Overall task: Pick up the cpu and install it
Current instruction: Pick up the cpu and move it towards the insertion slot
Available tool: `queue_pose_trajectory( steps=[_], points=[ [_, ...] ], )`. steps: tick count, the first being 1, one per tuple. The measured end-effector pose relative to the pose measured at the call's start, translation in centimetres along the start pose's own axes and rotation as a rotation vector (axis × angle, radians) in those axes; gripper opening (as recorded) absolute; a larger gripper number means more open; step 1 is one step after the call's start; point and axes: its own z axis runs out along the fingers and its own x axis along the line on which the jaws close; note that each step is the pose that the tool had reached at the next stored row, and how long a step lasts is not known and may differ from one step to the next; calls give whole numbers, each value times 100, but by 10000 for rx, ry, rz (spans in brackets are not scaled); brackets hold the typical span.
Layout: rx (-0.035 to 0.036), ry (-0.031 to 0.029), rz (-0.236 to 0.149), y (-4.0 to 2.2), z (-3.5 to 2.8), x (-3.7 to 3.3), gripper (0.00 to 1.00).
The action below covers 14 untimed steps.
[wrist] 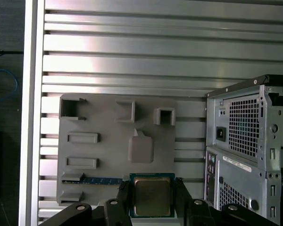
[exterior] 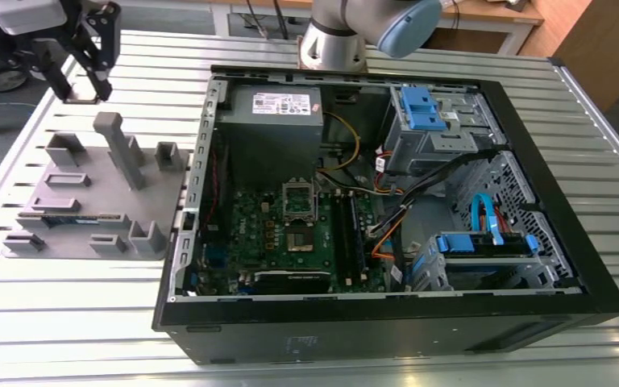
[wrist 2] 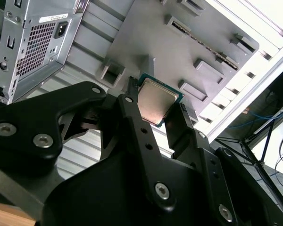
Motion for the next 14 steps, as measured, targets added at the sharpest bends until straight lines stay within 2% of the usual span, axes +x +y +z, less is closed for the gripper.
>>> queue_pose_trajectory(
  steps=[14],
  points=[
    [0,0,0,-2,7,-195,47]
  ],
)
